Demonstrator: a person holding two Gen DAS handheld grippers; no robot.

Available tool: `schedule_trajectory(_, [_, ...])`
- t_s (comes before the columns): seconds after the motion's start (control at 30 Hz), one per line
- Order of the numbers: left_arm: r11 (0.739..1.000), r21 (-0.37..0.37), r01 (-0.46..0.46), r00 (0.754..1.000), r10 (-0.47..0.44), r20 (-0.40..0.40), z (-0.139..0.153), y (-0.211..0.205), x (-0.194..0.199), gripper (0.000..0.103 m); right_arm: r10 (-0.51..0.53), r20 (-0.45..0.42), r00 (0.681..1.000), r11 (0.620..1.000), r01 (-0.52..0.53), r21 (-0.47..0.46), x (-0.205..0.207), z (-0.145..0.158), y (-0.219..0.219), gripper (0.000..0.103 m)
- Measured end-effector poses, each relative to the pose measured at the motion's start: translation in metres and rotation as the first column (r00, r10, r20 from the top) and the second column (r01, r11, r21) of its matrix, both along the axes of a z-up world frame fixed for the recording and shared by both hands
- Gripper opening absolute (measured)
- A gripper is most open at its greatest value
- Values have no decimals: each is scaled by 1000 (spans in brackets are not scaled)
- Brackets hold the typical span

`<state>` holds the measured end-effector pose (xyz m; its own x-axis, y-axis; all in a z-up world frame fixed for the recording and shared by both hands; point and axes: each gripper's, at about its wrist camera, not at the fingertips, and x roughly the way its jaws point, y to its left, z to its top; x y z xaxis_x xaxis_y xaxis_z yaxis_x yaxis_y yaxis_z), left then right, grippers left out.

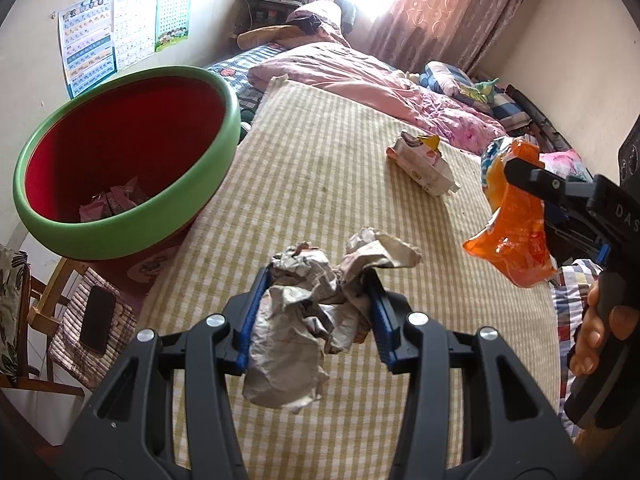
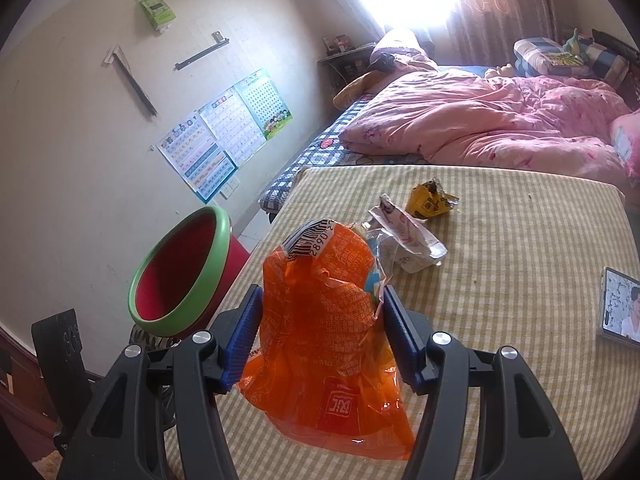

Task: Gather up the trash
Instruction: 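Carry the crumpled paper and orange bag over the red bucket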

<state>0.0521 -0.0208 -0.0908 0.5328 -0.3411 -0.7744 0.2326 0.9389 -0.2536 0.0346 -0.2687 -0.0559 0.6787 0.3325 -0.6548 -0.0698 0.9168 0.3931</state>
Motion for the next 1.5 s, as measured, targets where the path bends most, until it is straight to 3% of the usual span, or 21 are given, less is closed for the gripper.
schedule_trajectory(0.8, [999, -40, 9, 999, -7, 39, 15, 56, 18, 44, 11, -6, 1000, 999, -11, -30, 19, 2, 69, 58])
schedule_trajectory(1.23, [998, -36, -52, 995, 55, 88, 27, 126, 49, 44, 40, -47, 998, 998, -38, 42, 41, -5, 124, 58])
schedule_trajectory(1.5, [998, -34, -57, 993, 60, 105, 27, 154, 76, 44, 70, -43, 997, 997, -68, 34, 61, -2, 157, 58])
